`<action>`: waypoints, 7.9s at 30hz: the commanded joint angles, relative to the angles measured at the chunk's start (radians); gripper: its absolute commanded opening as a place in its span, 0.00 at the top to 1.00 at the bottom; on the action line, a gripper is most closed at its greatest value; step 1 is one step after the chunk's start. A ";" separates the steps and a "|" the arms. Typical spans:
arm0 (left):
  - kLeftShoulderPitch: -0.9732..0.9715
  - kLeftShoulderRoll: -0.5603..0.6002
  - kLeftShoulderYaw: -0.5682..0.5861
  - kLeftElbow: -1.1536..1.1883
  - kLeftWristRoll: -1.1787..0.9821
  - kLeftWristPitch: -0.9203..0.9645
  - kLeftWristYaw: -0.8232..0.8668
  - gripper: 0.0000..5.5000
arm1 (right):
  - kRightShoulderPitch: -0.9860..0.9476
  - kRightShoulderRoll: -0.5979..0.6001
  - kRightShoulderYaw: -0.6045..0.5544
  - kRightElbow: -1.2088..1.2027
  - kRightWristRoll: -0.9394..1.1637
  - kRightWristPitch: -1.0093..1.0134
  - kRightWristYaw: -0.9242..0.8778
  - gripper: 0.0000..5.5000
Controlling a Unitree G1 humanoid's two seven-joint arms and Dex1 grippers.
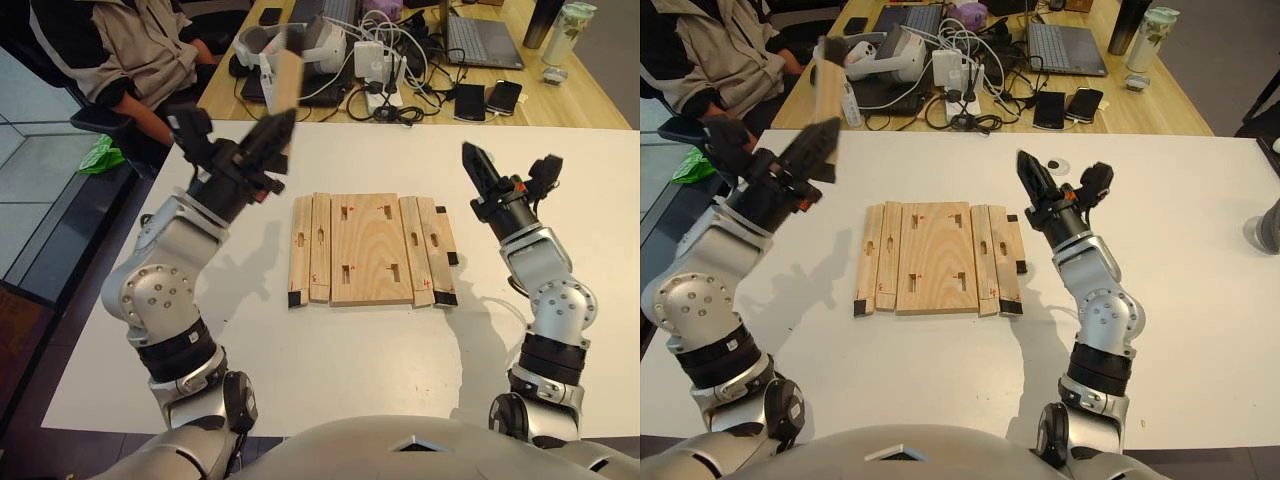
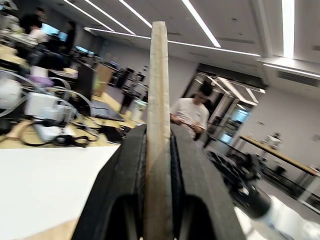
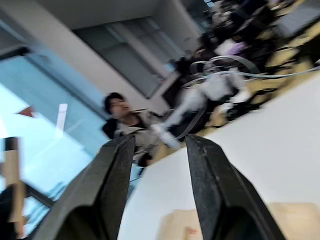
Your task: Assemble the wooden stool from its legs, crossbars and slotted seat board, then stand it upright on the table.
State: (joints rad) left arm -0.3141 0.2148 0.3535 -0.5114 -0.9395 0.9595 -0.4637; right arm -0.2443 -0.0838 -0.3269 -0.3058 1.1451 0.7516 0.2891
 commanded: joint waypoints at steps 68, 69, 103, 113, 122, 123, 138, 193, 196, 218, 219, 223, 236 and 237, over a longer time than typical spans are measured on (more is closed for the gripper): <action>0.238 -0.074 -0.296 0.072 0.889 -0.606 0.635 0.81 | 0.236 -0.034 0.256 0.034 -0.606 -0.334 -0.259 0.93; 0.248 -0.076 -0.298 0.060 0.892 -0.600 0.630 0.81 | 0.237 -0.037 0.264 0.008 -0.618 -0.332 -0.257 0.93; 0.193 -0.121 -0.319 0.047 0.969 -0.558 0.561 0.81 | 0.252 0.139 0.302 0.164 -0.811 -0.530 -0.259 0.93; 0.152 -0.113 -0.318 0.060 0.983 -0.555 0.525 0.81 | 0.256 0.156 0.344 0.220 -0.914 -0.639 -0.258 0.93; 0.129 -0.111 -0.324 0.062 0.990 -0.553 0.506 0.81 | 0.187 0.166 0.334 0.281 -0.942 -0.711 -0.260 0.93; 0.129 -0.112 -0.324 0.062 0.990 -0.553 0.506 0.81 | 0.180 0.167 0.331 0.285 -0.941 -0.714 -0.259 0.93; 0.138 -0.118 -0.331 0.056 1.000 -0.559 0.506 0.81 | 0.271 0.127 0.348 0.281 -0.971 -0.719 -0.204 0.93; 0.157 -0.184 -0.313 0.078 1.027 -0.628 0.583 0.81 | 0.027 -0.062 0.239 -0.033 -1.025 -0.511 -0.197 0.76; 0.160 -0.196 -0.328 0.077 1.030 -0.628 0.584 0.81 | -0.139 -0.042 0.204 -0.054 -0.947 -0.420 -0.220 0.76; 0.130 -0.195 -0.334 0.109 1.040 -0.645 0.582 0.81 | -0.355 -0.039 0.245 0.326 -0.951 -0.443 -0.164 0.76; 0.129 -0.195 -0.335 0.110 1.040 -0.646 0.582 0.81 | -0.327 -0.040 0.257 0.374 -0.955 -0.441 -0.146 0.76; 0.134 -0.195 -0.340 0.106 1.042 -0.644 0.584 0.81 | -0.239 -0.065 0.306 0.569 -0.984 -0.343 -0.092 0.76; 0.135 -0.192 -0.336 0.091 1.047 -0.644 0.587 0.81 | -0.321 -0.001 0.161 0.318 -0.772 -0.350 -0.098 0.76; 0.135 -0.191 -0.339 0.090 1.049 -0.646 0.586 0.81 | -0.334 -0.003 0.149 0.282 -0.750 -0.339 -0.107 0.76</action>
State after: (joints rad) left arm -0.1742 0.0219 0.0186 -0.4124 0.0944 0.3157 0.1205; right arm -0.5294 -0.0835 -0.1445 0.0533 0.3527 0.3850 0.1931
